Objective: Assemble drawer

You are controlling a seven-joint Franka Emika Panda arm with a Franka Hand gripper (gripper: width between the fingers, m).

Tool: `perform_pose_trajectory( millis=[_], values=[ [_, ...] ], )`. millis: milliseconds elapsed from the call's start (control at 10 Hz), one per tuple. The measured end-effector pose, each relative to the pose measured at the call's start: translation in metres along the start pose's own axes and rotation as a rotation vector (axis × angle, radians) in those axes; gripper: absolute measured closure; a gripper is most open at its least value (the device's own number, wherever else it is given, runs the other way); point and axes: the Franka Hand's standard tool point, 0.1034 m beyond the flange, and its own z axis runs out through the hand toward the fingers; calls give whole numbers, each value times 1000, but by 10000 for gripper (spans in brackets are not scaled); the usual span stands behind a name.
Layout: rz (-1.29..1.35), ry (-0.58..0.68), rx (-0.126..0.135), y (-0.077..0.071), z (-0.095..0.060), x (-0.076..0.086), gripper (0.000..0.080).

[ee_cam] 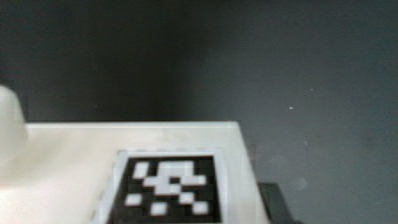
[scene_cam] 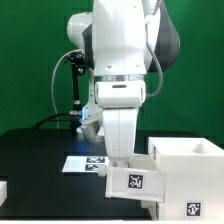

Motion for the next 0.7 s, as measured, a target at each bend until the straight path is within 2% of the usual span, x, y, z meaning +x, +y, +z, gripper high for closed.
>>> perform_pose_trajectory(
  millis=[400,700],
  values=[
    [-16,9,-37,0,2,-2,761],
    [-24,11,-48,-1,2,-5,761]
  ],
)
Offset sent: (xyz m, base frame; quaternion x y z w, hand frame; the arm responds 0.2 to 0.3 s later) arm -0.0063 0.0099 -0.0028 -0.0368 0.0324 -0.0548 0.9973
